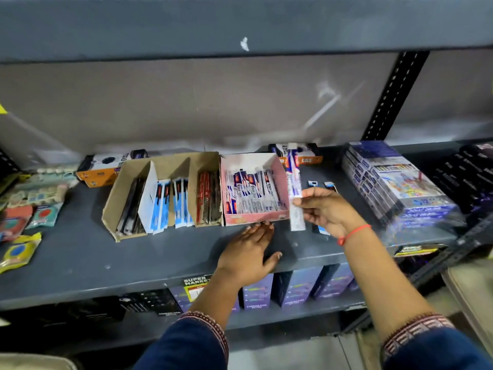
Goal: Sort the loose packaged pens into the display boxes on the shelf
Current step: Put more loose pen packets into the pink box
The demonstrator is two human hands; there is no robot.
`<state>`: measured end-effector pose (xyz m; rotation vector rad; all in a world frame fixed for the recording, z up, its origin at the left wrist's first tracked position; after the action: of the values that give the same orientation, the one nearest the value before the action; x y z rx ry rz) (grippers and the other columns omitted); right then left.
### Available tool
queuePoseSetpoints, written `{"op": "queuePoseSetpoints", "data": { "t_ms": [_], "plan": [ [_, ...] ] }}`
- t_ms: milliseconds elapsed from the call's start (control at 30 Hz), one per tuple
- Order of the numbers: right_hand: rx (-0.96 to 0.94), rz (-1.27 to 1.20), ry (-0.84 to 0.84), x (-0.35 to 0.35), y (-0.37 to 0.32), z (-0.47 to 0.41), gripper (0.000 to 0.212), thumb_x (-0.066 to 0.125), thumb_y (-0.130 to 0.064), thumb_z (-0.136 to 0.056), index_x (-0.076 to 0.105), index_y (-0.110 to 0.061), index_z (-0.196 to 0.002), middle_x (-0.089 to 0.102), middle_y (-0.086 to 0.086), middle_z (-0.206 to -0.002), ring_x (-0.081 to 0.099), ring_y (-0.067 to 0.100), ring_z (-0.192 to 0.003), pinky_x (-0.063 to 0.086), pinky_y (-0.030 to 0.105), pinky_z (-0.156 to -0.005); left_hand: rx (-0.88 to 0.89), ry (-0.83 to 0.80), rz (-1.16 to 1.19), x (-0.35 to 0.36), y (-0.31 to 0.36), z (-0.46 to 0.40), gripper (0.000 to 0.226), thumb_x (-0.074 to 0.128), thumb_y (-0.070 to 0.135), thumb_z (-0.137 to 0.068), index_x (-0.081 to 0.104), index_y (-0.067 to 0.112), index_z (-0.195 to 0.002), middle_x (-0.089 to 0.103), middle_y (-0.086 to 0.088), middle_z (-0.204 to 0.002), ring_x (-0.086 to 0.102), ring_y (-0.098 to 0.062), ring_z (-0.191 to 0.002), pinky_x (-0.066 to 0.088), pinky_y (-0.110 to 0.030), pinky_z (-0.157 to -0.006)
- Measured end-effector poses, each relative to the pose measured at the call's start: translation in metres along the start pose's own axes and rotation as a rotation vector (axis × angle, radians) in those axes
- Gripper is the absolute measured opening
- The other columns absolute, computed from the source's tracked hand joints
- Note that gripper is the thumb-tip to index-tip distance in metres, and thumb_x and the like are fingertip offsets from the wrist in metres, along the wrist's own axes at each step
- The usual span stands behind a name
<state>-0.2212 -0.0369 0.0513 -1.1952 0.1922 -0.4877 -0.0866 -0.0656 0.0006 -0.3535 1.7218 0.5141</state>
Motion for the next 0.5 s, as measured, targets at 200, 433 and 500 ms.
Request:
{"op": "queuePoseSetpoints", "data": {
  "t_ms": [200, 433, 500],
  "plan": [
    [0.024, -0.031, -0.096, 0.038, 0.015, 0.004, 0.028, 0.063, 0.010, -0.079, 0.057, -0.016, -0.069, 0.067, -0.007, -0.044, 0.060, -0.001, -0.039, 0.050, 0.010, -0.042, -0.018, 0.023, 0.025, -0.005, -0.001, 0.000, 0.065, 0.032, 0.056, -0.089, 0.028, 0.014, -0.139, 0.040, -0.008, -0.143, 0.034, -0.025, -0.130, 0.029, -0.034, -0.104],
    [0.025, -0.020, -0.094, 0.044, 0.012, 0.003, 0.026, 0.064, 0.009, -0.079, 0.058, -0.015, -0.070, 0.067, -0.007, -0.043, 0.059, -0.001, -0.037, 0.050, 0.010, -0.041, -0.017, 0.028, 0.037, -0.006, 0.000, 0.001, 0.065, 0.032, 0.055, -0.089, 0.029, 0.012, -0.138, 0.040, -0.011, -0.143, 0.033, -0.026, -0.130, 0.029, -0.034, -0.105],
    [0.015, -0.027, -0.079, 0.045, 0.005, -0.001, 0.025, 0.063, 0.009, -0.080, 0.059, -0.014, -0.071, 0.067, -0.006, -0.042, 0.059, -0.001, -0.036, 0.050, 0.010, -0.041, -0.017, 0.024, 0.034, -0.005, -0.001, 0.001, 0.065, 0.031, 0.055, -0.090, 0.028, 0.013, -0.139, 0.037, -0.010, -0.145, 0.029, -0.024, -0.133, 0.023, -0.032, -0.107]
  ]
}}
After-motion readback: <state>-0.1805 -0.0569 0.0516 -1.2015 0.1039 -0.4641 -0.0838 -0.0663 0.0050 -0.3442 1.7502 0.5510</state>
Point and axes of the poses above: each hand's wrist, its own z-axis away from the middle knuckle, its own x-axis out of the palm, y = z × x, the point moved 10 cm from there along -z, towards the middle knuckle
